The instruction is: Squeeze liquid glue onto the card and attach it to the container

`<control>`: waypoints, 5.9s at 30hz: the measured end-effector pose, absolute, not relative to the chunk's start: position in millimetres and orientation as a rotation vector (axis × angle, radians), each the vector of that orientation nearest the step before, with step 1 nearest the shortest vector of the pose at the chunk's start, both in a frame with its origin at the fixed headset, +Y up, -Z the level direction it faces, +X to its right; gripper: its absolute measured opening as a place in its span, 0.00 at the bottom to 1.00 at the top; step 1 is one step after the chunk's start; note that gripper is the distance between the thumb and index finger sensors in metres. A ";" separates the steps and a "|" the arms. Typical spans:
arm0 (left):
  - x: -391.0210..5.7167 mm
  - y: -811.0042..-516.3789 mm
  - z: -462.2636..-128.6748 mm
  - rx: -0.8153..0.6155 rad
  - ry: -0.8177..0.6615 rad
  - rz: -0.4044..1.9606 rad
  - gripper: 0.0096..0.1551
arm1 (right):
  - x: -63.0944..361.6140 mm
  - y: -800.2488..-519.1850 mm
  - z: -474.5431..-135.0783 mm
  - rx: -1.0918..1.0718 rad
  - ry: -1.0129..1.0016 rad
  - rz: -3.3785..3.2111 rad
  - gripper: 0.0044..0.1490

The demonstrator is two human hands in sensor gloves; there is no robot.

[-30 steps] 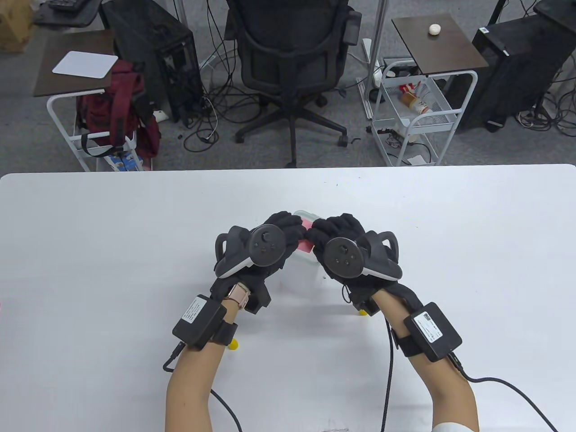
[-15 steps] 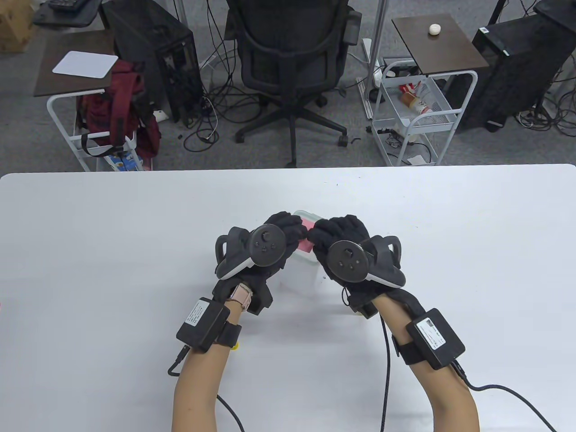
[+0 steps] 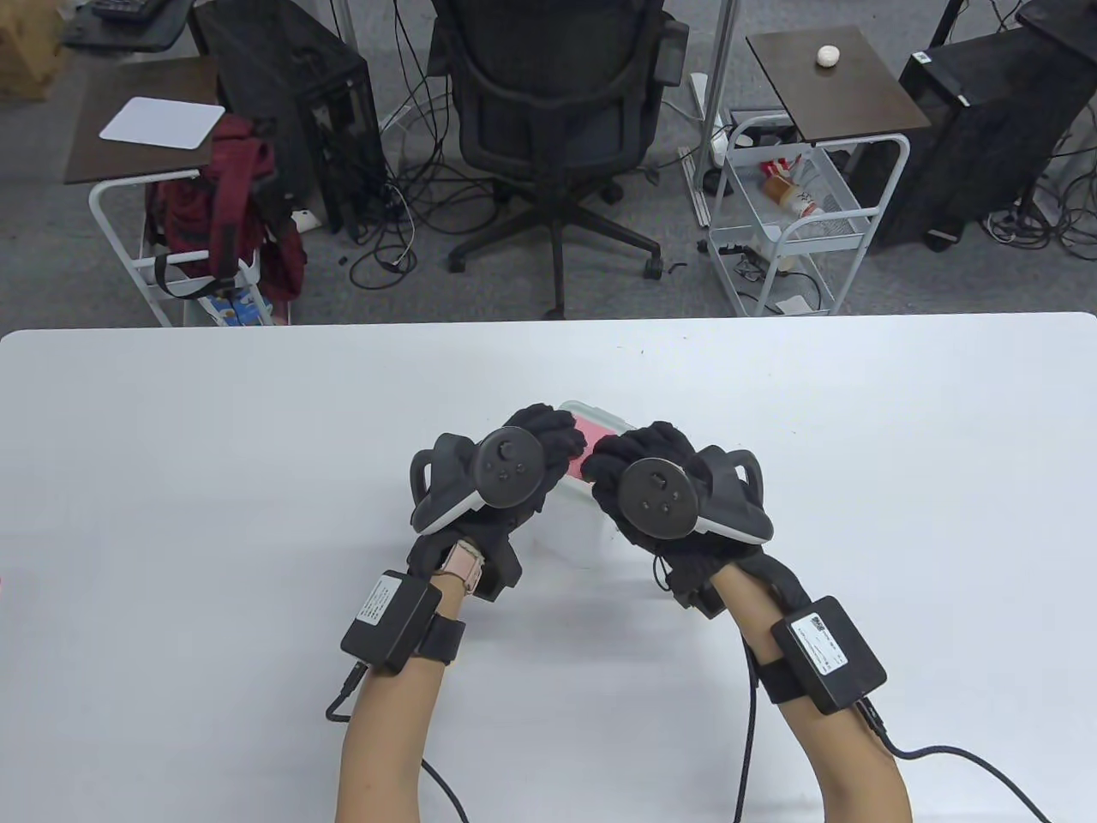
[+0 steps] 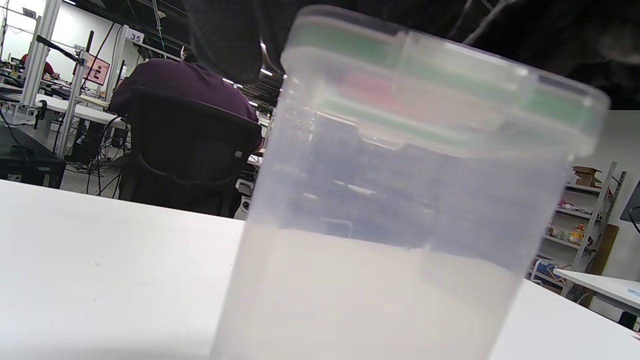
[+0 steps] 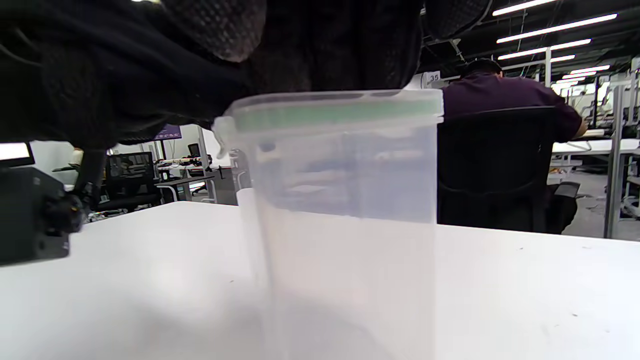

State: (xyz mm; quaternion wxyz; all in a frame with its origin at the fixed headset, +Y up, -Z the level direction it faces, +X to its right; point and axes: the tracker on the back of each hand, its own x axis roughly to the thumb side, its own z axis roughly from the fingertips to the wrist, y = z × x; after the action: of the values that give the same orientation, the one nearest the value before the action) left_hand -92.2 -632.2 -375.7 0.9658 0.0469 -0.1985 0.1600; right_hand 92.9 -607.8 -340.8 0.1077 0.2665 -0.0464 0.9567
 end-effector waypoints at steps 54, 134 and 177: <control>-93.1 -634.6 -373.0 0.101 -0.375 0.360 0.22 | 90.0 -610.6 -359.6 0.520 -0.172 2.775 0.27; -162.2 -711.0 -208.5 0.286 -0.198 0.686 0.25 | 235.5 -758.0 -258.6 0.102 -0.130 2.350 0.52; -150.9 -703.1 -206.8 0.100 -0.197 0.554 0.25 | 142.0 -743.2 -204.4 0.651 0.002 2.305 0.33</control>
State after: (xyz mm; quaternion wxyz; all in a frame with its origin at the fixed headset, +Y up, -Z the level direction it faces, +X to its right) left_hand -150.9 -703.1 -206.8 0.9558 0.0495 -0.0971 0.2729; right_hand 142.0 -743.2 -204.4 0.3648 0.2530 0.0009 0.8961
